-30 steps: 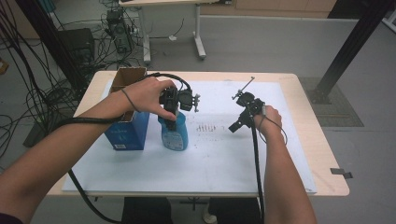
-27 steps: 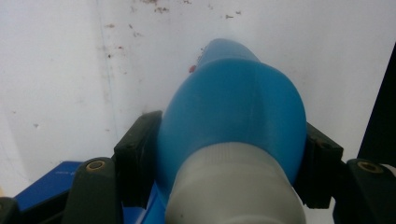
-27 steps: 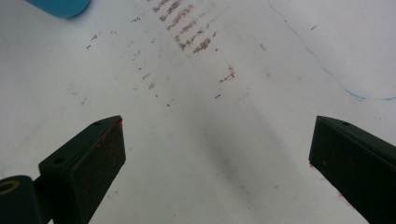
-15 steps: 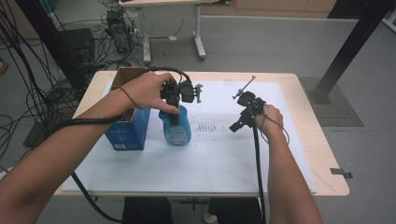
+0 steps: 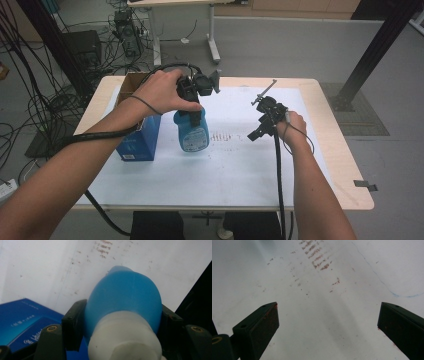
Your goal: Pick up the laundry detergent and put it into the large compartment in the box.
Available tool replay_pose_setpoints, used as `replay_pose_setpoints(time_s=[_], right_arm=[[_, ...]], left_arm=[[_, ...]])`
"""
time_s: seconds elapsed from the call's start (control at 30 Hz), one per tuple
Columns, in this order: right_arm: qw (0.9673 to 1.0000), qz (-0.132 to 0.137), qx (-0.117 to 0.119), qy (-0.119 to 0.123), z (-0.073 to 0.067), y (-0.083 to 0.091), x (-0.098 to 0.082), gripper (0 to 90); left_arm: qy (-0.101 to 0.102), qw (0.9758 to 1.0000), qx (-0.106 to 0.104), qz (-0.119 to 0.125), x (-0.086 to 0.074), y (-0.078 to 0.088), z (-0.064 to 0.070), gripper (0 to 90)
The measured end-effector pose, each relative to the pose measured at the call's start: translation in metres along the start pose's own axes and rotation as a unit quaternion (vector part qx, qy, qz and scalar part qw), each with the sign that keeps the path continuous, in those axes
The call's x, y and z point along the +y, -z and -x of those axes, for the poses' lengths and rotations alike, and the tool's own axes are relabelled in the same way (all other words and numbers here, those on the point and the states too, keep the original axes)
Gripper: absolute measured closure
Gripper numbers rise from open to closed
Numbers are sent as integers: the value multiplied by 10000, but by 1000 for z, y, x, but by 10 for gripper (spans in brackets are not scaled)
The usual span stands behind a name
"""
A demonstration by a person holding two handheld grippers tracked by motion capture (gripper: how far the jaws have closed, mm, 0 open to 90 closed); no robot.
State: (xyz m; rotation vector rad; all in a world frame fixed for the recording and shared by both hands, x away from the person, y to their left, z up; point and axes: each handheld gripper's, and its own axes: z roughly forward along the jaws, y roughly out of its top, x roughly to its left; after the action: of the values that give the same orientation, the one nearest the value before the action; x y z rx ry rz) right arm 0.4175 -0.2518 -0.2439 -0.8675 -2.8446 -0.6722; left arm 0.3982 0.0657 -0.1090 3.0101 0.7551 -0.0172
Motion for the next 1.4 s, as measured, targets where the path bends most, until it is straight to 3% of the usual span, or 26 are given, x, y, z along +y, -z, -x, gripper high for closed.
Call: replay_pose_setpoints(time_s=[0.03, 0.07, 0.13, 0.23, 0.27, 0.3, 0.33, 0.4, 0.47, 0.5, 0.53, 0.7, 0.77, 0.8, 1.03, 1.13, 1.4], right_arm=[[10000, 12, -9, 19, -1, 1, 0, 36], [10000, 32, -15, 53, -2, 2, -1, 35], [10000, 28, -7, 67, -3, 3, 0, 36], [9999, 19, -34, 127, -4, 7, 0, 36], [9999, 19, -34, 127, -4, 7, 0, 36], [9999, 79, -45, 148, -4, 10, -2, 35], [9999, 79, -45, 148, -4, 10, -2, 35], [9998, 80, -74, 164, -5, 14, -2, 35], [9998, 97, -72, 152, -5, 15, -3, 35], [9998, 113, -75, 159, -5, 16, -4, 35], [9998, 113, -75, 159, -5, 16, -4, 35], [9998, 110, -72, 165, -7, 16, -5, 35], [9997, 121, -67, 204, -7, 16, -5, 35], [9997, 104, -86, 214, -8, 16, -5, 35], [9996, 165, -86, 234, -9, 16, -7, 35], [9995, 172, -79, 244, -8, 17, -7, 35], [9996, 157, -81, 203, -5, 16, -12, 35]], left_arm=[[98, 9999, 12, 21, 0, 2, 0, 356], [353, 9994, 54, 8, 2, 6, 3, 356], [426, 9991, 71, 14, 3, 7, 3, 357], [816, 9966, 119, 0, 6, 12, 7, 357], [816, 9966, 119, 0, 6, 12, 7, 358], [1056, 9944, 110, -6, 7, 14, 7, 358], [1056, 9944, 110, -6, 7, 14, 7, 358], [1367, 9906, 87, -18, 7, 16, 7, 358], [1492, 9888, 83, -2, 7, 18, 9, 359], [1630, 9866, 40, -12, 6, 18, 8, 359], [1630, 9866, 40, -12, 6, 18, 8, 359], [2058, 9786, -46, -21, 4, 18, 6, 359], [2118, 9773, -60, -18, 4, 18, 6, 359], [2229, 9748, -105, 0, 2, 19, 4, 359], [2258, 9741, -141, 3, 2, 20, 4, 360], [2226, 9749, -95, -28, 5, 21, 4, 360], [2345, 9721, -63, 39, 3, 28, 2, 360]])
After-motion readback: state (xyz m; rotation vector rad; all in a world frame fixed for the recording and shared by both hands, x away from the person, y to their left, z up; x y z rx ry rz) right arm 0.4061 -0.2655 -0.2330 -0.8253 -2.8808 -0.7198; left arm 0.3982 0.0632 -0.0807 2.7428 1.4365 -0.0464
